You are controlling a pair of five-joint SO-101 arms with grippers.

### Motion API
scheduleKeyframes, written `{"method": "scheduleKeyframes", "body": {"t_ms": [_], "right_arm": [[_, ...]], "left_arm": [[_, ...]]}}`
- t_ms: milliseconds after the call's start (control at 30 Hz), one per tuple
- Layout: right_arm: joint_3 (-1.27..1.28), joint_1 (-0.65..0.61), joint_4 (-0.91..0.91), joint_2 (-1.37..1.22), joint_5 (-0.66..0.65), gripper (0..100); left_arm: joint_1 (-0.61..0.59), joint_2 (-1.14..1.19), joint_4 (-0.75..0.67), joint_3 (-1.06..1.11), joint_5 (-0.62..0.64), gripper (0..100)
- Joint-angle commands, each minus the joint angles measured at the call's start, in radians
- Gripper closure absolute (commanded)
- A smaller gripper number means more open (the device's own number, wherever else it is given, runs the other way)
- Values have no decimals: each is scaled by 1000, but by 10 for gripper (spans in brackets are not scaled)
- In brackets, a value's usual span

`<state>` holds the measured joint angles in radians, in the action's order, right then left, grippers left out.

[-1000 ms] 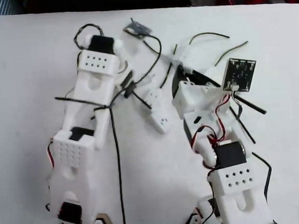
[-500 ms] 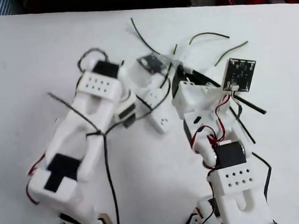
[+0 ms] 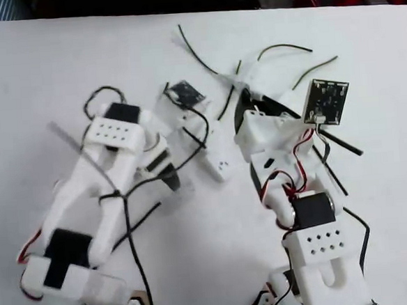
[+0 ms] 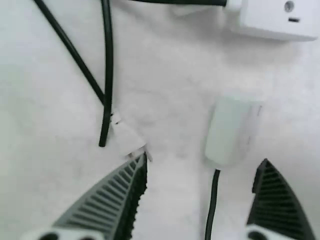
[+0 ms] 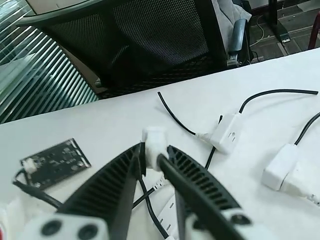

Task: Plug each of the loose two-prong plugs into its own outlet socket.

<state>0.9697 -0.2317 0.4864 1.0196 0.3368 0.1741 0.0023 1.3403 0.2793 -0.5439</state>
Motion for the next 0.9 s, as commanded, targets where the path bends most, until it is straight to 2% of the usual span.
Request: {"method": "scheduleKeyframes", "body": {"t_ms": [0,333,600,867], "right_arm": [[-3,-15,-10,15,-66,981],[8,-200,102,13,-284,981],[-17,-335,162,-156,-381,981],[-123,-383,255,-392,-405,981]], "left_arm": [[-47,-194,72,-60,11,668],[-193,-532,58,195,132,669],[-363,-892,-147,565,296,669],[-478,-1129,-305,898,330,669]]}}
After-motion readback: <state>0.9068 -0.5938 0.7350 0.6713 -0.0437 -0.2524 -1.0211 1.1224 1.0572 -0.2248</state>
